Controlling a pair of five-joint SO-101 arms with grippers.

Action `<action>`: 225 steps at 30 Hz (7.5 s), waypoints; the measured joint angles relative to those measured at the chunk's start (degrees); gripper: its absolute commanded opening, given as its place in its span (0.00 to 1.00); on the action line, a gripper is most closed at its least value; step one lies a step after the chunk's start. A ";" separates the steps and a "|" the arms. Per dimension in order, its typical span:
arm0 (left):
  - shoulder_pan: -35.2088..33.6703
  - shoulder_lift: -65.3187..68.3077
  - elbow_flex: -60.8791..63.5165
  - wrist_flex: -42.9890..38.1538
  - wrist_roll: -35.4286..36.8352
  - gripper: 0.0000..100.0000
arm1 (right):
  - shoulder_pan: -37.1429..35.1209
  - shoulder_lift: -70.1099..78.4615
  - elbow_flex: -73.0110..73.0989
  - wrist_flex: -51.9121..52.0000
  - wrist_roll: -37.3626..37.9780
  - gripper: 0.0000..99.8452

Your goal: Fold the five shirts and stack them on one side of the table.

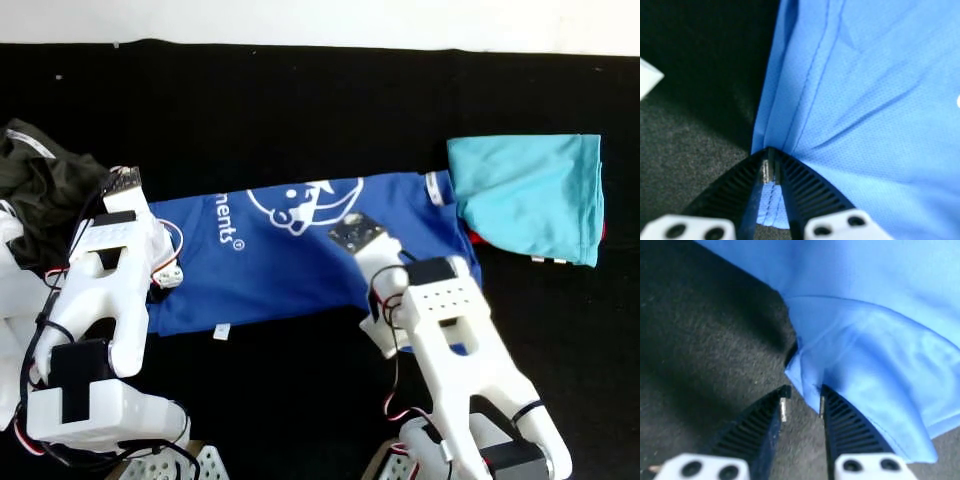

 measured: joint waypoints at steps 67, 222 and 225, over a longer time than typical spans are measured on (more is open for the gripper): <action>0.00 0.00 0.00 0.00 0.00 0.01 | 1.67 7.82 -3.52 -4.31 -3.87 0.17; 2.55 23.21 -31.12 19.69 0.00 0.01 | 19.69 48.09 -49.14 -10.29 -11.96 0.02; 2.55 23.30 -33.23 22.51 0.00 0.01 | 19.52 50.20 -49.14 -11.52 -13.10 0.02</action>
